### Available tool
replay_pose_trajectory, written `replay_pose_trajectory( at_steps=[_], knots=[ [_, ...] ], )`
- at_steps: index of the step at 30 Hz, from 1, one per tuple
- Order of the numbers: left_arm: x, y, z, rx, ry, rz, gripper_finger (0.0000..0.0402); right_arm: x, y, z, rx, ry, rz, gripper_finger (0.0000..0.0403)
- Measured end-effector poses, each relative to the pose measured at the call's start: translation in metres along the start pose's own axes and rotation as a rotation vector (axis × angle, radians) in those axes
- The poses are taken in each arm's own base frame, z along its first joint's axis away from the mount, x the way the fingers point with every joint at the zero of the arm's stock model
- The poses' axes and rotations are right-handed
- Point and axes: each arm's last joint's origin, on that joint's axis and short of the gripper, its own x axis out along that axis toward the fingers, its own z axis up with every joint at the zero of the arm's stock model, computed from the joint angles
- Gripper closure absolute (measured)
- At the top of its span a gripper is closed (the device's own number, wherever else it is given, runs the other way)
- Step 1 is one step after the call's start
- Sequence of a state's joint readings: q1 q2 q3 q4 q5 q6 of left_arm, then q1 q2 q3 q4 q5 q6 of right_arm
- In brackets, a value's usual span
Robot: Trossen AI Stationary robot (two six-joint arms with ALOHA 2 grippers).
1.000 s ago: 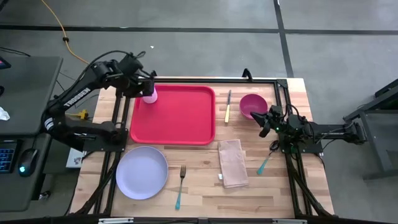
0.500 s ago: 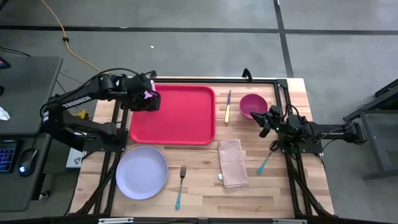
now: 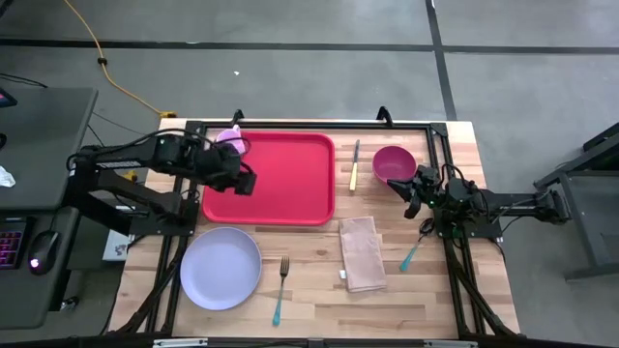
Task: Set up tray
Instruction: Put the purple plate on the red tray to the bottom right of the pink mug
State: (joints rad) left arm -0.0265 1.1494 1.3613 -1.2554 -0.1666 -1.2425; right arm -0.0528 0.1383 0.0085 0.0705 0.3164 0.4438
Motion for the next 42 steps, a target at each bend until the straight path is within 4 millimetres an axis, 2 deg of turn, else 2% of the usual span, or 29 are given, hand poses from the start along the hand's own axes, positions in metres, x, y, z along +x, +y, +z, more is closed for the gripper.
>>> replay_pose_trajectory(
  at_steps=[6, 14, 27, 35, 42],
  knots=[
    [0.011, -0.019, -0.018, 0.098, 0.011, -0.020, 0.0140, 0.000, 0.000, 0.000, -0.001, 0.002, -0.001, 0.0402],
    [0.024, -0.033, -0.048, 0.189, 0.108, 0.010, 0.0140, 0.000, 0.000, -0.001, -0.003, 0.012, 0.001, 0.0402],
    [0.015, -0.012, -0.090, 0.177, 0.271, 0.276, 0.0140, 0.000, 0.000, -0.001, -0.004, 0.015, 0.003, 0.0402],
    [0.010, -0.007, -0.098, 0.197, 0.270, 0.315, 0.0140, 0.000, 0.000, -0.001, -0.004, 0.015, 0.003, 0.0402],
    [0.027, 0.006, -0.102, 0.349, 0.276, 0.401, 0.0140, 0.000, 0.000, -0.001, -0.002, 0.012, 0.008, 0.0402]
  ],
)
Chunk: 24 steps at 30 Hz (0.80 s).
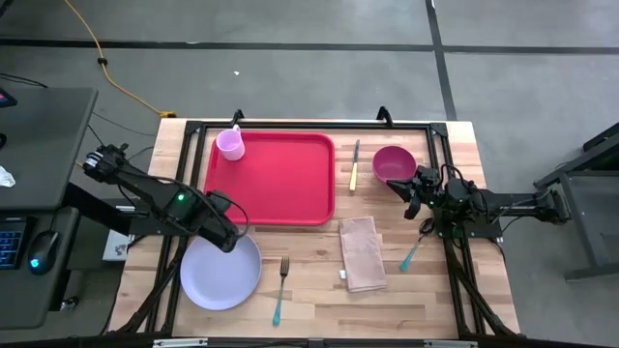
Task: Set up tray
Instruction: Put the purple plate on the red tray to the bottom right of the pink mug
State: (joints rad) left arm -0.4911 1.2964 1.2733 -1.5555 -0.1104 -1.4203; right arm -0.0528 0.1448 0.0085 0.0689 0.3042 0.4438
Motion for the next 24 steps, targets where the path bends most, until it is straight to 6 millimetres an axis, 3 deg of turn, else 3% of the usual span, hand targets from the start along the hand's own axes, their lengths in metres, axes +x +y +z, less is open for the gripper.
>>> replay_pose_trajectory(
  at_steps=[13, 24],
  knots=[
    [0.039, 0.008, -0.005, 0.100, 0.014, 0.138, 0.0140, 0.000, 0.000, 0.000, 0.003, 0.004, 0.011, 0.0402],
    [0.065, 0.022, -0.002, 0.096, 0.053, 0.096, 0.0140, 0.000, 0.001, 0.000, 0.005, 0.001, 0.013, 0.0402]
  ],
)
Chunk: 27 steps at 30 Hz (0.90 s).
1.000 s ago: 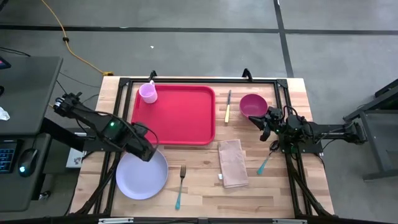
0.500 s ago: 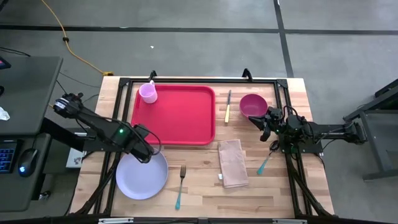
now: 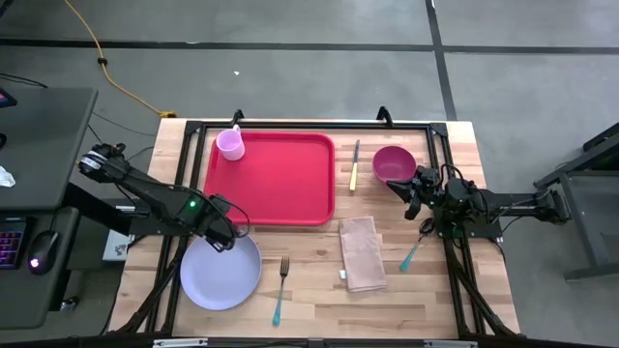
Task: Set up tray
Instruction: Put the purple plate on the red tray to the bottom right of the pink mug
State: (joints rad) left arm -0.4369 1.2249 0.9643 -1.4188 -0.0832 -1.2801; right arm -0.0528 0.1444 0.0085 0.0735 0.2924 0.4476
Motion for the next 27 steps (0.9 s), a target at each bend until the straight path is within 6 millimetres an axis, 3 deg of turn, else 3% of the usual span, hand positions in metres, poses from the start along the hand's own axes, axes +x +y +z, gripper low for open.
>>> replay_pose_trajectory(
  at_steps=[15, 23, 27],
  knots=[
    [0.016, 0.016, 0.028, 0.193, 0.045, -0.108, 0.0140, 0.000, 0.000, 0.000, 0.001, 0.005, 0.014, 0.0402],
    [0.017, 0.015, 0.028, 0.277, 0.095, -0.144, 0.0140, 0.000, 0.000, 0.000, 0.000, 0.007, 0.013, 0.0402],
    [0.031, 0.014, 0.025, 0.275, 0.147, -0.169, 0.0140, 0.000, 0.000, 0.000, 0.000, 0.007, 0.012, 0.0402]
  ],
)
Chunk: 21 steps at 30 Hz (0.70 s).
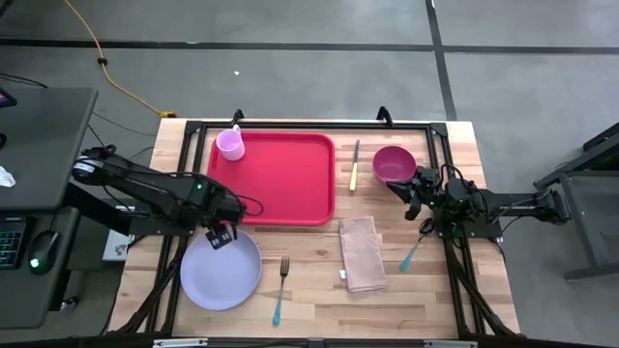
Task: Set up tray
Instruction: Put the purple plate on the red tray to the bottom right of the pink mug
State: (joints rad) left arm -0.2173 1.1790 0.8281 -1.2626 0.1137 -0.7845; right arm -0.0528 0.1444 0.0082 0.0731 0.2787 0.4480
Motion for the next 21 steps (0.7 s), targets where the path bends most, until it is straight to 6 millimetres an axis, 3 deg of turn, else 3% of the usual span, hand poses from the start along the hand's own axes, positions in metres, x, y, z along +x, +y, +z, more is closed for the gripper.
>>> replay_pose_trajectory(
  at_steps=[6, 21],
  knots=[
    [0.020, 0.006, -0.002, -0.019, 0.032, 0.021, 0.0140, 0.000, 0.000, 0.000, 0.006, 0.000, 0.000, 0.0402],
    [0.045, 0.010, -0.005, -0.016, 0.075, -0.022, 0.0140, 0.000, 0.000, 0.000, 0.025, 0.000, -0.001, 0.0402]
  ],
)
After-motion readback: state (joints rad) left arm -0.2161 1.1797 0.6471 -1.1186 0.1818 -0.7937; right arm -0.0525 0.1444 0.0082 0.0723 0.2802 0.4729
